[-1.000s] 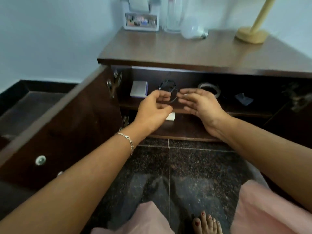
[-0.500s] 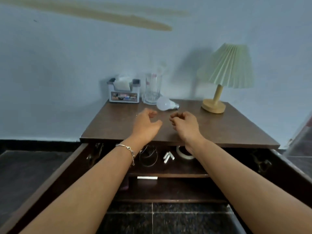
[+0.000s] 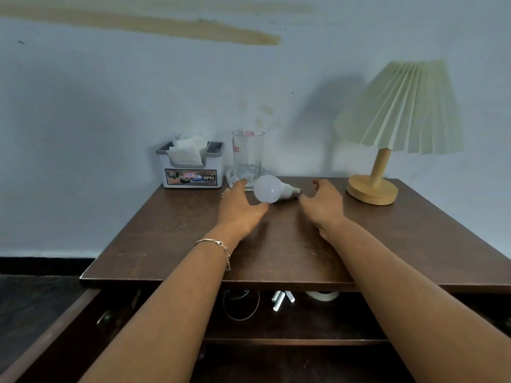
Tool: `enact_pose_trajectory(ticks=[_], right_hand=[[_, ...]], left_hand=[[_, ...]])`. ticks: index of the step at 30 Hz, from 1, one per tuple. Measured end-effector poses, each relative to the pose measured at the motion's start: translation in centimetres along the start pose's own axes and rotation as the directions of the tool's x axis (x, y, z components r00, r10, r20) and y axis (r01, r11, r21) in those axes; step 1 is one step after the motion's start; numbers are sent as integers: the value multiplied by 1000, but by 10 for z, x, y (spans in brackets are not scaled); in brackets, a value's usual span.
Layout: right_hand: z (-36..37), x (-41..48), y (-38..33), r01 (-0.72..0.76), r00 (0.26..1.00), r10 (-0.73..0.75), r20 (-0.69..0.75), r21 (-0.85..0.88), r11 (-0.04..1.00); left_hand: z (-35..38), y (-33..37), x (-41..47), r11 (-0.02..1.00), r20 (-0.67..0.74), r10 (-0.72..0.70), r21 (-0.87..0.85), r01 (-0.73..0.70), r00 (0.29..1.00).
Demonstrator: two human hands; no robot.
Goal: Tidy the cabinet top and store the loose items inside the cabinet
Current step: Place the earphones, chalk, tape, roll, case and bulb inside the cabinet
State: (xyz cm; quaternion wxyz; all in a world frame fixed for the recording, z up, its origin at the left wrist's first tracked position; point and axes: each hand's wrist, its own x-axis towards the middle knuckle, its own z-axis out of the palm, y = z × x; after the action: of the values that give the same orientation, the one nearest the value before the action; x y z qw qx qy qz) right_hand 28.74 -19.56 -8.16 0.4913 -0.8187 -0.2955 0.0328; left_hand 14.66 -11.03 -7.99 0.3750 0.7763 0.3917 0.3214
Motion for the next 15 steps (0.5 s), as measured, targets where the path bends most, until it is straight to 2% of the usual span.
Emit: enact_pose_trajectory(ticks=[7, 15], right_hand=[[5, 13, 4, 80, 997, -79, -10, 55, 995], [0, 4, 5, 122, 992, -126, 9, 177, 977]], left_hand=[[10, 2, 8, 997, -48, 70, 39, -68, 996], [4, 9, -4, 997, 7, 14, -73, -13, 1000]])
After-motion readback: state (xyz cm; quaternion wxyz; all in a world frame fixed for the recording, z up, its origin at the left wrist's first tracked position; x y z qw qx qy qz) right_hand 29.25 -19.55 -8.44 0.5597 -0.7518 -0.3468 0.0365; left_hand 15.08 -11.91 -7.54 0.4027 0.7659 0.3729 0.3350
